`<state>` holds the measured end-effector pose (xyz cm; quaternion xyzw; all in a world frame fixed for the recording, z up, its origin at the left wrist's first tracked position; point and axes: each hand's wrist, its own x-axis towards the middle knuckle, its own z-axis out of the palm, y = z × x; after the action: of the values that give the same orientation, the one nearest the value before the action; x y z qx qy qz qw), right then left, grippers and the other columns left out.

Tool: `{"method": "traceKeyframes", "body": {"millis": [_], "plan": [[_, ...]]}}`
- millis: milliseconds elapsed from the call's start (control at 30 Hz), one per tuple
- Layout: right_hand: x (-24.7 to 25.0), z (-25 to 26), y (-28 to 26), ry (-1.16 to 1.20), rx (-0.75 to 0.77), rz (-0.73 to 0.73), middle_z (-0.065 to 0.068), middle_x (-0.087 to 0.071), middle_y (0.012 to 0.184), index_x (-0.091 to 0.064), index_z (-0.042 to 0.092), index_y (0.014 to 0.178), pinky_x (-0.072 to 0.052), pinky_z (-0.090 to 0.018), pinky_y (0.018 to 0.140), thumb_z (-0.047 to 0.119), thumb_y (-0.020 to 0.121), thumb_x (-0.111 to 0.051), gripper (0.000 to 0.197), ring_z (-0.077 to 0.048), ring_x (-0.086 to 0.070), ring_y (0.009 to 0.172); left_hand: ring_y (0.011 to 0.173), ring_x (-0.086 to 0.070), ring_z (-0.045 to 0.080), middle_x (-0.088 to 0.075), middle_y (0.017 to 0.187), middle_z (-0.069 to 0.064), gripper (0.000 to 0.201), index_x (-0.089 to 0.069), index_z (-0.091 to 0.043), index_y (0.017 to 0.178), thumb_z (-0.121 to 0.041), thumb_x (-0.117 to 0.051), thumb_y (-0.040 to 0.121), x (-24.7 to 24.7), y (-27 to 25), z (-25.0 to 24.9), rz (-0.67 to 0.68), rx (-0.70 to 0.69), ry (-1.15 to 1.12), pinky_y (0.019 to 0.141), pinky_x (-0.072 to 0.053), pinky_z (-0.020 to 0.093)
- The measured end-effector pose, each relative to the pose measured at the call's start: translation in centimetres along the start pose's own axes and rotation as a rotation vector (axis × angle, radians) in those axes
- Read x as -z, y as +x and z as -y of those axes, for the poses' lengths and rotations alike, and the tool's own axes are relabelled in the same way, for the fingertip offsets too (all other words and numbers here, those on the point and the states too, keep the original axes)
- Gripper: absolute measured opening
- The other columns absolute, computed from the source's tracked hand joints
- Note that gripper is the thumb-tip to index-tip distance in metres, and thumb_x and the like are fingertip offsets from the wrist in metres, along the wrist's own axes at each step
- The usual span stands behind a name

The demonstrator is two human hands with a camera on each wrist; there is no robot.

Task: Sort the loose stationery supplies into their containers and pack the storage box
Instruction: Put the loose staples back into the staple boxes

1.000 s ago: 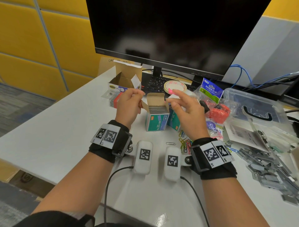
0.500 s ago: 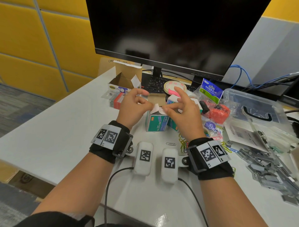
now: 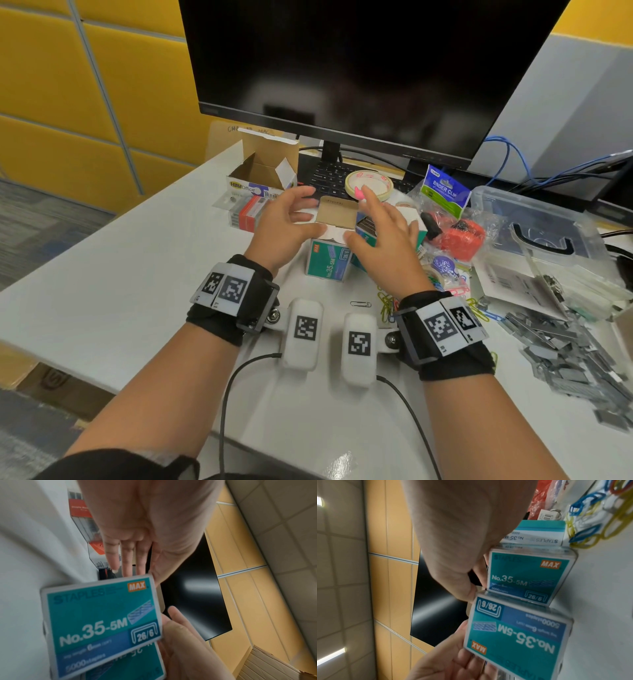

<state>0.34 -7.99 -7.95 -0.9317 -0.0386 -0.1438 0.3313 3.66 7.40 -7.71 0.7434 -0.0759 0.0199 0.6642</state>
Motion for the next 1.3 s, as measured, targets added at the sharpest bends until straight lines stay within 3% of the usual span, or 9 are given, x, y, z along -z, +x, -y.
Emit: {"method": "traceKeyframes", "body": {"millis": [67, 133, 300, 367, 467, 633, 900, 1067, 1300], "plan": [[-0.02, -0.04, 0.02, 0.046, 0.026, -0.057, 0.006, -0.044, 0.138, -0.039, 0.034, 0.137, 0.003, -0.052, 0.115, 0.026, 0.089, -0.057, 0.051, -0.016, -0.023, 0.138, 0.093, -0.06, 0.01, -0.059, 0.105, -0.008, 0.053, -0.049, -0.017, 0.129, 0.005, -0.063, 0.083, 0.09, -0.09, -0.04, 0.021, 0.001, -0.045, 0.076, -0.053, 0.021], [0.05, 0.04, -0.03, 0.12, 0.068, -0.12, 0.013, -0.053, 0.118, -0.051, 0.035, 0.117, -0.011, -0.057, 0.112, 0.023, 0.085, -0.063, 0.037, -0.015, -0.037, 0.127, 0.089, -0.061, 0.008, -0.061, 0.096, -0.008, 0.043, -0.054, -0.019, 0.117, 0.005, -0.063, 0.082, 0.19, -0.09, -0.04, 0.011, -0.025, -0.023, 0.069, -0.052, 0.018], [0.17, 0.1, -0.05, 0.257, 0.142, -0.188, 0.021, -0.058, 0.093, -0.053, 0.046, 0.082, -0.03, -0.062, 0.101, 0.05, 0.079, -0.056, 0.006, -0.015, -0.052, 0.107, 0.099, -0.063, 0.02, -0.066, 0.099, 0.003, 0.023, -0.06, -0.02, 0.086, 0.002, -0.063, 0.082, 0.12, -0.03, 0.2, -0.013, -0.065, 0.035, 0.084, -0.053, 0.032], [0.1, 0.04, 0.09, 0.278, 0.154, -0.214, 0.022, -0.059, 0.088, -0.054, 0.047, 0.075, -0.033, -0.062, 0.098, 0.051, 0.077, -0.053, 0.005, -0.018, -0.054, 0.105, 0.096, -0.063, 0.018, -0.065, 0.096, 0.004, 0.022, -0.061, -0.02, 0.081, 0.002, -0.063, 0.082, 0.17, 0.02, 0.24, -0.012, -0.064, 0.035, 0.081, -0.053, 0.03], [0.03, -0.06, 0.17, 0.27, 0.161, -0.216, 0.028, -0.06, 0.083, -0.06, 0.046, 0.083, -0.034, -0.059, 0.098, 0.048, 0.077, -0.056, 0.007, -0.019, -0.054, 0.106, 0.086, -0.06, 0.008, -0.064, 0.088, -0.002, 0.024, -0.062, -0.021, 0.079, 0.002, -0.057, 0.084, 0.29, -0.07, 0.01, -0.005, -0.049, 0.004, 0.071, -0.047, 0.021], [-0.06, -0.39, 0.17, 0.191, 0.189, -0.235, 0.018, -0.061, 0.085, -0.073, 0.028, 0.085, -0.033, -0.055, 0.095, 0.041, 0.078, -0.061, 0.019, -0.02, -0.051, 0.105, 0.093, -0.061, 0.021, -0.063, 0.086, 0.003, 0.026, -0.064, -0.015, 0.072, 0.001, -0.048, 0.086, 0.4, -0.59, -0.45, 0.035, 0.01, -0.065, 0.09, -0.049, 0.04], [-0.07, -0.49, 0.25, 0.196, 0.195, -0.235, 0.014, -0.065, 0.091, -0.075, 0.025, 0.081, -0.03, -0.053, 0.098, 0.037, 0.077, -0.066, 0.016, -0.02, -0.051, 0.109, 0.097, -0.064, 0.029, -0.068, 0.097, 0.014, 0.013, -0.067, -0.015, 0.076, -0.01, -0.063, 0.087, 0.33, -0.4, -0.22, -0.001, -0.001, -0.012, 0.088, -0.053, 0.046], [0.06, -0.45, 0.13, 0.179, 0.175, -0.207, 0.014, -0.06, 0.093, -0.073, 0.027, 0.079, -0.029, -0.054, 0.098, 0.028, 0.078, -0.072, 0.001, -0.02, -0.047, 0.11, 0.092, -0.065, 0.023, -0.068, 0.087, 0.0, 0.01, -0.069, -0.013, 0.081, -0.007, -0.063, 0.086, 0.47, -0.3, -0.14, 0.009, -0.012, 0.003, 0.084, -0.055, 0.036], [0.35, -0.58, 0.15, 0.144, 0.135, -0.128, 0.02, -0.059, 0.099, -0.069, 0.034, 0.072, -0.022, -0.056, 0.104, 0.027, 0.076, -0.074, 0.01, -0.019, -0.04, 0.12, 0.081, -0.062, 0.006, -0.065, 0.086, -0.002, 0.02, -0.063, -0.014, 0.096, 0.001, -0.064, 0.083, 0.43, -0.05, 0.32, 0.028, -0.034, -0.009, 0.068, -0.053, 0.018]]}}
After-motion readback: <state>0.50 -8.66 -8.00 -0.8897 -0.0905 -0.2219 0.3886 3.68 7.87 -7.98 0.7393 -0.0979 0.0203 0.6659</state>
